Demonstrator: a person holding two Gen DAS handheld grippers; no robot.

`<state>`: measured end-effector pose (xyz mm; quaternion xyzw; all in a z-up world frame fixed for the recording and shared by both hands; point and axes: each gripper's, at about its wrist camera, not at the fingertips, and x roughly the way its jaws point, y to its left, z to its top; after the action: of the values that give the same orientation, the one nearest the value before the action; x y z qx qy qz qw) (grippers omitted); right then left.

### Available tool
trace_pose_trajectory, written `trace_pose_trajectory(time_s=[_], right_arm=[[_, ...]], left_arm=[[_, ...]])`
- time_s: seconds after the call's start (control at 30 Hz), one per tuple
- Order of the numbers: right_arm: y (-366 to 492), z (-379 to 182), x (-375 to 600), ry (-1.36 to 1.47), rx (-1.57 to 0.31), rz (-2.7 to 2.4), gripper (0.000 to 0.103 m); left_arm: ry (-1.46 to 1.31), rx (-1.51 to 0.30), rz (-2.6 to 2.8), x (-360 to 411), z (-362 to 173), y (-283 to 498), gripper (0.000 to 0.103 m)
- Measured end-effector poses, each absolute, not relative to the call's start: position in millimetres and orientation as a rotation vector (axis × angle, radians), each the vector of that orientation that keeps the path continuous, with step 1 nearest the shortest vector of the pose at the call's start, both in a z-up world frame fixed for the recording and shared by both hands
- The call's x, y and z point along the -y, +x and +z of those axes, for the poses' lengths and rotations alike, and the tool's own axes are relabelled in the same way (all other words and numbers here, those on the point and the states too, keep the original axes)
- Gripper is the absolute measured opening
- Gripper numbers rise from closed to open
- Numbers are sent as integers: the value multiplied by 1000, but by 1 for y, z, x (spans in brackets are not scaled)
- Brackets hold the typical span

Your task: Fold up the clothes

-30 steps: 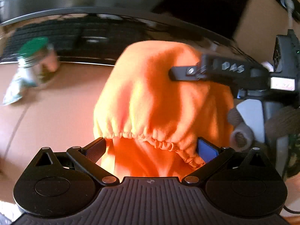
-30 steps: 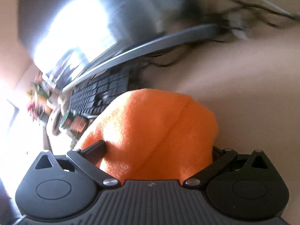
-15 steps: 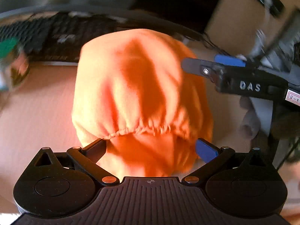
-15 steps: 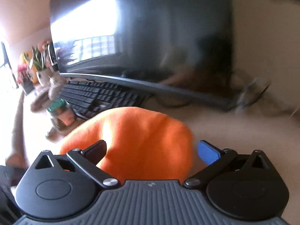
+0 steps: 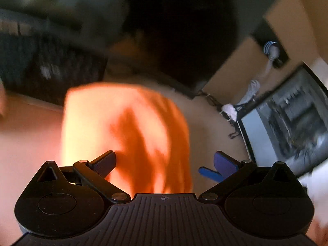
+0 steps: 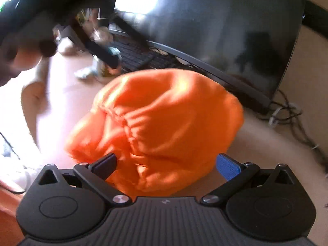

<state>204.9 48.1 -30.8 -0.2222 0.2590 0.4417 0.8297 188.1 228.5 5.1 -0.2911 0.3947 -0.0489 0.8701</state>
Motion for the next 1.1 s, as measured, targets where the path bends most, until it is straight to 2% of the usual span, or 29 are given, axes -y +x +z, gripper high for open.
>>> trace_pose_trajectory(time_s=[0.13, 0.2, 0.43, 0.63, 0.8, 0.93, 1.03, 1.1], right_arm=[[219, -39, -48, -468, -616, 711, 103], [228, -41, -37, -440, -660, 614, 103], [234, 0, 2, -132, -678, 641, 103], [268, 18, -12, 66, -749, 809, 103], [288, 32, -5, 39, -724, 656, 103], [326, -3, -44, -41, -740, 440, 103], [339, -42, -80, -226, -788, 354, 103], [331, -47, -85, -286, -742, 323, 103]], left_arm=[[-615, -841, -107, -228, -26, 207, 103], [-615, -844, -134, -228, -19, 204, 103], [-384, -762, -144, -222, 19, 159, 103], [-303, -846, -73, -220, -10, 177, 103], [-263, -794, -124, -227, -13, 172, 103], [-354, -692, -184, -239, -19, 170, 103], [-374, -706, -147, -236, -33, 183, 103], [-358, -720, -100, -233, -32, 184, 103]])
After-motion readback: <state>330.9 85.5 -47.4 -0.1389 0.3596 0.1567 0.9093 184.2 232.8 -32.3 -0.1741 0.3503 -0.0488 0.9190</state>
